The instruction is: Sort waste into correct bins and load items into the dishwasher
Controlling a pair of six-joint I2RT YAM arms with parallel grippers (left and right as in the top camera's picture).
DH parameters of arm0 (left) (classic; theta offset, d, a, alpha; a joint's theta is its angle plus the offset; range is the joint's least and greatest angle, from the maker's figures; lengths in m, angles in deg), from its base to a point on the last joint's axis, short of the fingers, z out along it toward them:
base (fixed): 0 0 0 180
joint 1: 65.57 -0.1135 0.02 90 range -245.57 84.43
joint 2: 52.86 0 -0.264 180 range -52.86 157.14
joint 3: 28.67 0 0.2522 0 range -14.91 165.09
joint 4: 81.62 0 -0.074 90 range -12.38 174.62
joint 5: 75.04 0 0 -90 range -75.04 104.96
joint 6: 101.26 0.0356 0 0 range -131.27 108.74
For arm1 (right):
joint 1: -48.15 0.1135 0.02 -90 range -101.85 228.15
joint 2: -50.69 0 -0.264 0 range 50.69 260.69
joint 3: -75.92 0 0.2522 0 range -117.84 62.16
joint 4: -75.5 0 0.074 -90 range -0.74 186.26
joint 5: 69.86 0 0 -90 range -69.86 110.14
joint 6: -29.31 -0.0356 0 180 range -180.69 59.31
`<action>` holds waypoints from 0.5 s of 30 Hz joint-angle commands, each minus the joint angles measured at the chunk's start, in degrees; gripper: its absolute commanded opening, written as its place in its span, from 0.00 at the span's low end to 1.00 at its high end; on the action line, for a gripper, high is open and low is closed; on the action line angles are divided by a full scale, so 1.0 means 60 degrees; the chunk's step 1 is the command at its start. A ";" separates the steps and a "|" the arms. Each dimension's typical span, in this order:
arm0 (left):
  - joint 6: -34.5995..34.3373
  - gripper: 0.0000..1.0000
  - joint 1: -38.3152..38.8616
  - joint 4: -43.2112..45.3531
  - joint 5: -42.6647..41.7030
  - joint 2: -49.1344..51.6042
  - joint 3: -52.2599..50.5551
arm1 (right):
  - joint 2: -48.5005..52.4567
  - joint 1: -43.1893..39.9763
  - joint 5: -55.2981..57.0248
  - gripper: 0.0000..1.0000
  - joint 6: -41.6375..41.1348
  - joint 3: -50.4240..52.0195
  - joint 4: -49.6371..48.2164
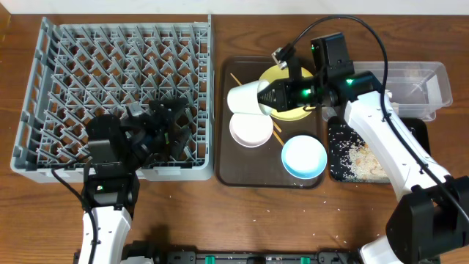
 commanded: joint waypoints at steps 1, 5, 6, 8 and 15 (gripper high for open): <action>0.0696 0.89 -0.0033 0.0331 -0.1009 0.0040 0.0186 | -0.0102 -0.0178 -0.0907 0.01 0.0138 0.0000 -0.0237; 0.1144 0.89 -0.0033 0.2248 -0.2503 0.0455 0.0186 | -0.0102 -0.0444 -0.1796 0.01 0.0146 0.0000 -0.0543; 0.1104 0.89 -0.0033 0.2976 -0.2929 0.0652 0.0186 | -0.0102 -0.0510 -0.1996 0.01 0.0160 0.0000 -0.0583; 0.0743 0.89 -0.0033 0.4462 -0.3697 0.1155 0.0186 | -0.0102 -0.0645 -0.2532 0.01 0.0324 0.0000 -0.0663; -0.0091 0.89 0.0306 0.6564 -0.5235 0.3071 0.0186 | -0.0102 -0.0852 -0.3617 0.01 0.0521 0.0000 -0.0984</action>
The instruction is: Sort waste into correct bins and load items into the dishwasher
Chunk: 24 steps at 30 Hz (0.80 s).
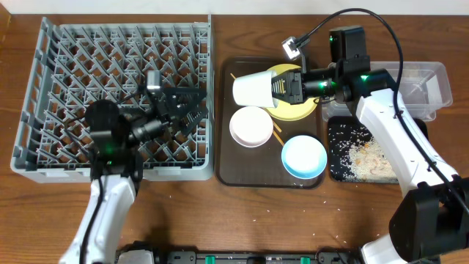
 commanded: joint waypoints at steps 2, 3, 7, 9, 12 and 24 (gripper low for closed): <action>-0.0233 0.89 0.0539 0.0557 -0.1249 0.0557 0.0087 | -0.0102 -0.0076 -0.0907 0.01 0.0382 -0.0007 -0.0135; -0.0237 0.89 0.0681 0.0721 -0.1282 0.0576 0.0091 | -0.0102 -0.0058 -0.0907 0.01 0.0437 -0.0007 -0.0127; -0.0699 0.89 0.1016 0.1912 -0.1399 0.0572 0.0091 | -0.0102 0.0055 -0.0903 0.01 0.0579 -0.0004 -0.0124; -0.1111 0.89 0.1107 0.2645 -0.1395 0.0572 0.0091 | -0.0102 0.0146 -0.0907 0.01 0.0605 -0.0004 -0.0113; -0.1377 0.89 0.1122 0.3067 -0.1395 0.0572 0.0091 | -0.0102 0.0255 -0.0911 0.01 0.0608 -0.0004 -0.0102; -0.1370 0.89 0.1122 0.3064 -0.1384 0.0572 0.0091 | -0.0102 0.1151 -0.1053 0.01 0.0816 -0.0004 -0.0346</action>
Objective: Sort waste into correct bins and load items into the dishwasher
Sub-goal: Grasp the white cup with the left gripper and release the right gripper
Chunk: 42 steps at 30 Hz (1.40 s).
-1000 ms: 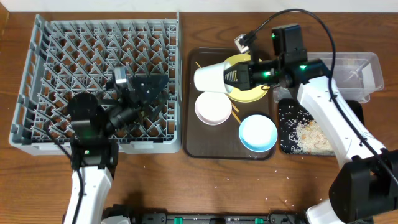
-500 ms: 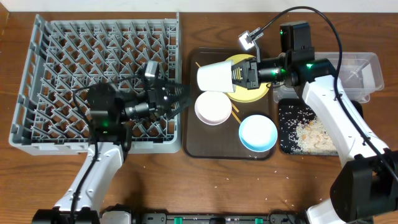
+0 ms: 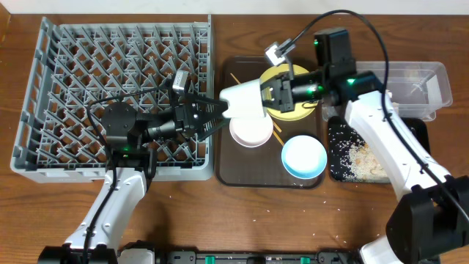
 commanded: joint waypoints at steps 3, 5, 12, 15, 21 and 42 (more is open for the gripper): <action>-0.0011 0.89 0.0036 0.0084 -0.0204 -0.0055 0.0098 | -0.0102 0.0576 -0.0328 0.01 0.0277 -0.0004 -0.0364; -0.0011 0.89 0.0095 0.0084 -0.0197 -0.0055 0.0098 | -0.0084 0.0820 -0.0317 0.01 0.0295 -0.0004 -0.0393; -0.0011 0.89 0.0095 0.0084 -0.0266 -0.0055 0.0095 | 0.0266 0.1005 -0.0372 0.01 0.0313 -0.0004 -0.0477; 0.0026 0.85 0.0095 0.0084 -0.0408 -0.0055 0.0095 | 0.0477 0.1016 -0.0616 0.01 0.0313 -0.0004 -0.0586; 0.0062 0.67 0.0095 0.0084 -0.0444 -0.0055 0.0095 | 0.0688 0.1126 -0.0652 0.01 0.0270 -0.0004 -0.0790; 0.0313 0.24 -0.0047 0.0084 -0.0761 -0.0055 0.0095 | 0.0685 0.0240 -0.0463 0.57 -0.0335 -0.0004 -0.1650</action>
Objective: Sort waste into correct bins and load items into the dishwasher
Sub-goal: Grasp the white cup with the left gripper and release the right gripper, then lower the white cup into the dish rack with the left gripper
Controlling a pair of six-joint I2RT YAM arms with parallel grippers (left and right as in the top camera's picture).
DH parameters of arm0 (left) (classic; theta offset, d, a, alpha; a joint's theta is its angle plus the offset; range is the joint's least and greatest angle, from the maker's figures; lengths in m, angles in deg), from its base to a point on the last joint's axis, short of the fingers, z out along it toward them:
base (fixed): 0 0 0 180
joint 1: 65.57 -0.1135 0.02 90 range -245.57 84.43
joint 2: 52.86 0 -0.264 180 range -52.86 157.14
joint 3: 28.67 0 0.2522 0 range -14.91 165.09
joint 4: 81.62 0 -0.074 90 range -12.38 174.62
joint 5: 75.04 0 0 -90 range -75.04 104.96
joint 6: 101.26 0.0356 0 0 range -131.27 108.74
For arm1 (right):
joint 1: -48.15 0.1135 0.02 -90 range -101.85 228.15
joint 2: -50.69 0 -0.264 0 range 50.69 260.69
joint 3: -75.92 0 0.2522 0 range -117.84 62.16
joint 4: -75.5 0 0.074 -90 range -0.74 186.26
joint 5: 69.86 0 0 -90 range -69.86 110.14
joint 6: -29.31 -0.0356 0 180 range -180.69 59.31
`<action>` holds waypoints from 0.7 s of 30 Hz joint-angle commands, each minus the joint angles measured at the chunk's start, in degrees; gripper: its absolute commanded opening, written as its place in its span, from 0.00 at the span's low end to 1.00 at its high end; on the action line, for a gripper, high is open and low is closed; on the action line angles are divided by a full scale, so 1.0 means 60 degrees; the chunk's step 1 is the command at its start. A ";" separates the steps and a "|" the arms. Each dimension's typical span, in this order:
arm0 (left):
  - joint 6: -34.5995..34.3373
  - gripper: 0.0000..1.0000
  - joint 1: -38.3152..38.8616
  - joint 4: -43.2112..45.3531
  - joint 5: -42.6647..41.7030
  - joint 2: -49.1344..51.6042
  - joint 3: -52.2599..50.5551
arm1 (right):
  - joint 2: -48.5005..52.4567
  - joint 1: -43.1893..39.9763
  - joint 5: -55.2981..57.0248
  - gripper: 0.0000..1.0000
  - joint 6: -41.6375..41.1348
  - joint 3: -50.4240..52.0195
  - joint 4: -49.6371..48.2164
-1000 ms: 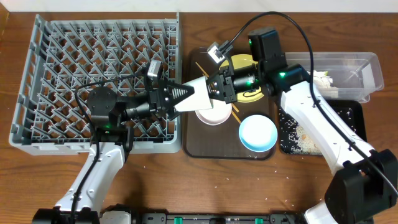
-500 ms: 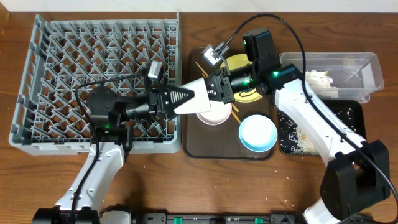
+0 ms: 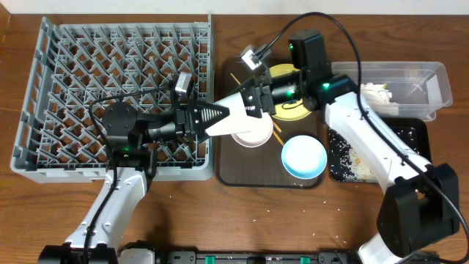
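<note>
A white paper cup [image 3: 236,121] lies on its side in the air over the left edge of the brown tray [image 3: 229,172]. My right gripper [image 3: 254,104] is shut on its right end. My left gripper [image 3: 218,119] reaches in from the left over the rack's right rim. Its fingers are spread around the cup's left end and look open. The grey dishwasher rack [image 3: 73,73] fills the left of the table. On the tray sit a white bowl [image 3: 256,138], a yellow plate [image 3: 297,110], a blue bowl [image 3: 304,158] and wooden chopsticks [image 3: 277,133].
A black tray [image 3: 410,136] strewn with rice scraps lies to the right of the brown tray. Behind it stands a clear plastic bin [image 3: 429,77] with some white scraps inside. The right arm's cable loops above the plate.
My right gripper has carried the cup further left and lower. The cup's left end now lies between the left gripper's spread fingers, which were just short of it before.
My right gripper held the white cup above the yellow plate while my left gripper sat over the rack's near right part. The left gripper then reached right toward the tray and the right one brought the cup left. Now the two meet at the tray's left edge.
</note>
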 commanded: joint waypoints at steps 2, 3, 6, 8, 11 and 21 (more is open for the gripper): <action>0.0240 0.24 -0.0259 0.0069 -0.0262 -0.0087 0.0102 | 0.0113 -0.0860 0.0033 0.58 0.0051 -0.0011 0.0248; 0.0350 0.23 -0.0350 0.0069 -0.0255 -0.0087 0.0102 | 0.0113 -0.1071 0.0036 0.59 0.0087 -0.0011 0.0346; 0.0652 0.22 -0.0721 0.0069 -0.0095 -0.0087 0.0102 | 0.0080 -0.1617 0.0452 0.61 0.0106 -0.0011 0.0663; 0.0736 0.19 -0.1005 0.0066 0.0095 -0.0087 0.0102 | 0.0007 -0.1854 0.1067 0.64 0.0208 -0.0011 0.1042; 0.0732 0.19 -0.1497 0.0062 0.0583 -0.0084 0.0106 | -0.0248 -0.1967 0.2426 0.66 0.0688 -0.0015 0.1916; 0.0940 0.19 -0.2787 -0.0244 0.1209 -0.0080 0.0903 | -0.1497 -0.1333 0.7140 0.80 0.1246 -0.0015 0.4073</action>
